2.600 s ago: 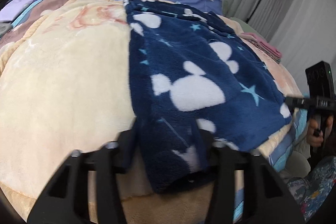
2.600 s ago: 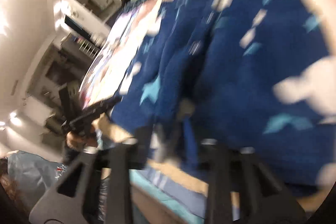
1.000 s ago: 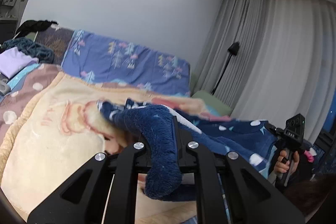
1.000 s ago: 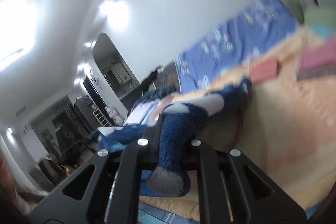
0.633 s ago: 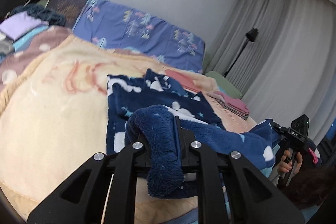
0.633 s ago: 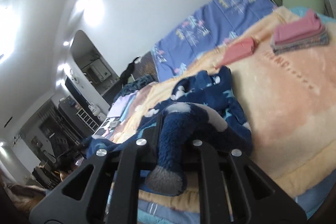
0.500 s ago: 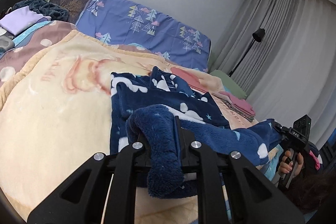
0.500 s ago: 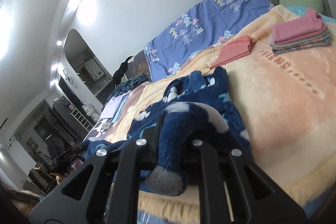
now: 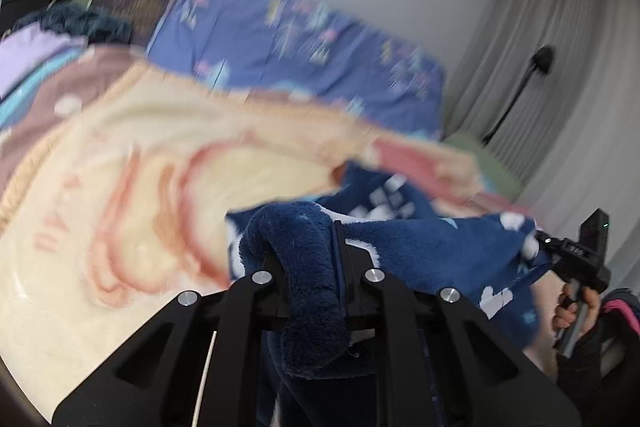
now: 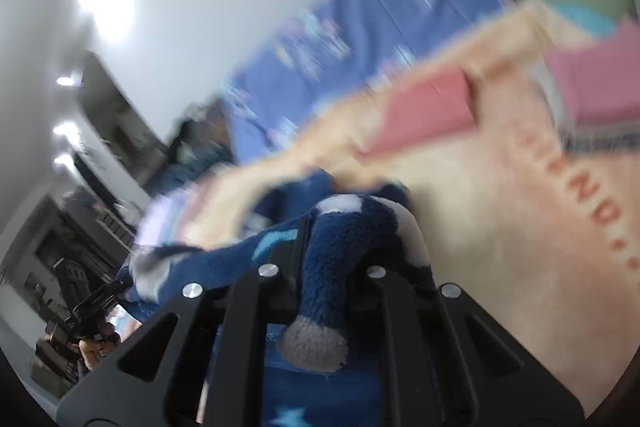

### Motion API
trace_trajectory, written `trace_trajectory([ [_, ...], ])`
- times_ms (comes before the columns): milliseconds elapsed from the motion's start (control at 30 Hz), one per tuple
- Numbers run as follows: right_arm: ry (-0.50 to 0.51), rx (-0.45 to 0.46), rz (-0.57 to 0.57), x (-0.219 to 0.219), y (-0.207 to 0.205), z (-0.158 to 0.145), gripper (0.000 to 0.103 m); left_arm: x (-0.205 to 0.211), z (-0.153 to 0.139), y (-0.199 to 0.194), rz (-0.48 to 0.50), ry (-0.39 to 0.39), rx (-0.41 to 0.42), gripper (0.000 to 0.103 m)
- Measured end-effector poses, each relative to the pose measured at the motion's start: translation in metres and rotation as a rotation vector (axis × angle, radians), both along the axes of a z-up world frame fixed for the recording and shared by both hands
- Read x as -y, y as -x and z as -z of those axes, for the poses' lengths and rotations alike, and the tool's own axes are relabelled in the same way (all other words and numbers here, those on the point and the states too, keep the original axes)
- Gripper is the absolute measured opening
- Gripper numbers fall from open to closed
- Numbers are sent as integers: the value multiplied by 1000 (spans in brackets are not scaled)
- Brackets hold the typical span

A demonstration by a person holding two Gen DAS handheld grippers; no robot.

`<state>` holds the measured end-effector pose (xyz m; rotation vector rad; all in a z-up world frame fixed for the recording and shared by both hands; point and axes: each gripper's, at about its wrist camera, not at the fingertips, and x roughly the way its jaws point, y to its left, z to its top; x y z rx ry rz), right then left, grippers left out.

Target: Fold small clothes

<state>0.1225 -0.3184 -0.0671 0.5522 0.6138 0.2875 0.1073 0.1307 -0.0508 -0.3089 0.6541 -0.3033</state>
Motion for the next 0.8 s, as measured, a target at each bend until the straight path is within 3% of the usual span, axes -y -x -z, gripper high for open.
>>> trace_trajectory([
  [67, -1, -69, 14, 0, -17, 26, 12, 5, 32, -20, -23, -50, -68, 16],
  [100, -15, -84, 17, 0, -21, 37, 12, 6, 40, -22, -23, -63, -63, 16],
  [200, -29, -58, -1, 4, -18, 42, 12, 11, 36, -16, 6, -120, -8, 16],
  [333, 13, -39, -39, 4, -10, 35, 24, 9, 26, -7, 25, -143, 5, 20],
  [367, 47, -18, -50, 5, -3, 29, 31, 8, 21, -3, 32, -133, 10, 27],
  [433, 127, 34, -61, 1, 13, 18, 69, 0, 7, 18, 17, -135, 59, 57],
  [467, 194, 74, -59, 0, 25, 11, 71, -4, 1, 29, -4, -156, 102, 69],
  [567, 365, 110, -103, -2, 46, 3, 71, -16, -17, 57, -38, -267, 188, 70],
  [667, 496, 84, -113, -7, 47, 11, 74, -21, -16, 61, -2, -314, 168, 72],
  [800, 641, 68, -125, -28, 29, 25, 74, 5, 15, 38, 45, -532, 119, 75],
])
